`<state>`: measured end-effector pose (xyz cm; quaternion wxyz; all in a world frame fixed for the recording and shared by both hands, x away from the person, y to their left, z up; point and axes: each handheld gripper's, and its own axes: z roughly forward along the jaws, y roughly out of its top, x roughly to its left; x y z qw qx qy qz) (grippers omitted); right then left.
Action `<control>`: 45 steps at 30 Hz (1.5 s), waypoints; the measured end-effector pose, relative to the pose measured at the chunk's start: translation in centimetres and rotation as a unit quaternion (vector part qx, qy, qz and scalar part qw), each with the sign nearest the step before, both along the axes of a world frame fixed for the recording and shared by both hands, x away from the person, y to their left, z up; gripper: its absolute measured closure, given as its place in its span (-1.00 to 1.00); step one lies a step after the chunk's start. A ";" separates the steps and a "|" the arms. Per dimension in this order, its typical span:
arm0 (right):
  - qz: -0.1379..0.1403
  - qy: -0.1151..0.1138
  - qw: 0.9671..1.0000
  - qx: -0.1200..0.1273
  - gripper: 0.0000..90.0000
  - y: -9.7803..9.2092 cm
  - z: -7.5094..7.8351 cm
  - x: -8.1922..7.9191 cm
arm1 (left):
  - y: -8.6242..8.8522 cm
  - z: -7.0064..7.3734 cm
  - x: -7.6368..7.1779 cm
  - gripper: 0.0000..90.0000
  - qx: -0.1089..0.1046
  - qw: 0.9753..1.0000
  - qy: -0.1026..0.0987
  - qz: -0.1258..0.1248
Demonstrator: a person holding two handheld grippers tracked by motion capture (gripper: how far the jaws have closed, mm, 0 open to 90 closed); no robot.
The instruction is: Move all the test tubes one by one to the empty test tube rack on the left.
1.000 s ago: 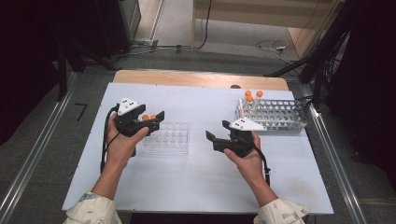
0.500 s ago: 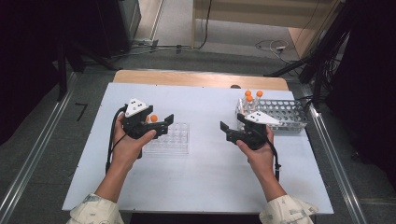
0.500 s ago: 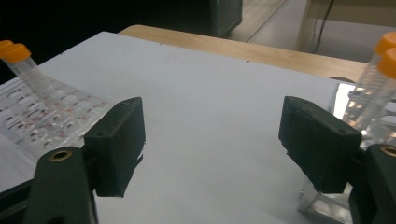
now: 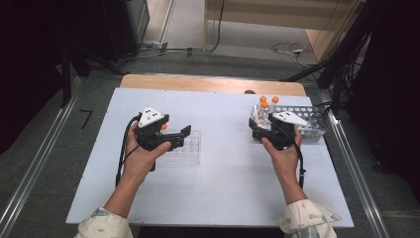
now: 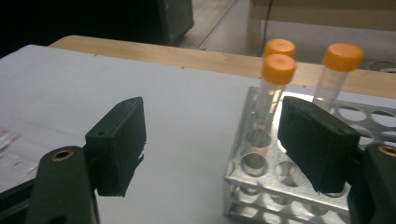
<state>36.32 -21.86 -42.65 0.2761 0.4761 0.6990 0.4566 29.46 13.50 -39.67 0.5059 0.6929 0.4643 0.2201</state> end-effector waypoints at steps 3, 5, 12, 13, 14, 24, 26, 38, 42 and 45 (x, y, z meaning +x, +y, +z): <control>-0.025 -0.007 1.000 -0.003 -0.43 -0.2 -0.6 0.9 | 0.0 0.1 0.0 -0.63 -0.003 1.000 -0.001 -0.002; -0.036 -0.011 0.999 -0.007 -0.40 -0.3 -1.0 1.6 | -0.1 0.0 0.0 -0.63 -0.003 1.000 0.000 -0.004; -0.048 -0.010 0.999 -0.021 -0.26 -0.3 -1.5 3.4 | -0.2 0.0 0.0 -0.63 -0.005 1.000 0.003 -0.010; -0.049 -0.010 0.999 -0.020 -0.25 -0.3 -1.5 3.6 | -0.2 -0.1 0.0 -0.63 -0.005 1.000 0.003 -0.010; -0.050 -0.010 0.999 -0.017 -0.23 -0.3 -1.6 3.8 | -0.2 -0.1 0.0 -0.63 -0.006 1.000 0.003 -0.011; -0.058 -0.003 0.998 -0.018 -0.01 -0.4 -2.9 5.1 | -0.5 -0.1 -0.1 -0.63 -0.003 1.000 0.005 -0.017; -0.060 0.002 0.998 -0.018 0.05 -0.4 -3.1 5.3 | -0.5 -0.1 -0.1 -0.63 -0.005 1.000 0.005 -0.016; -0.056 0.007 0.998 -0.032 0.39 -0.2 -3.2 6.0 | -0.5 -0.2 0.0 -0.63 -0.003 1.000 0.007 -0.016; -0.055 0.008 0.998 -0.035 0.54 0.0 -3.2 6.1 | -0.4 -0.2 -0.1 -0.63 -0.004 1.000 0.007 -0.017; -0.055 0.009 0.998 -0.034 0.57 0.1 -3.1 6.1 | -0.4 -0.2 -0.1 -0.63 -0.004 1.000 0.009 -0.018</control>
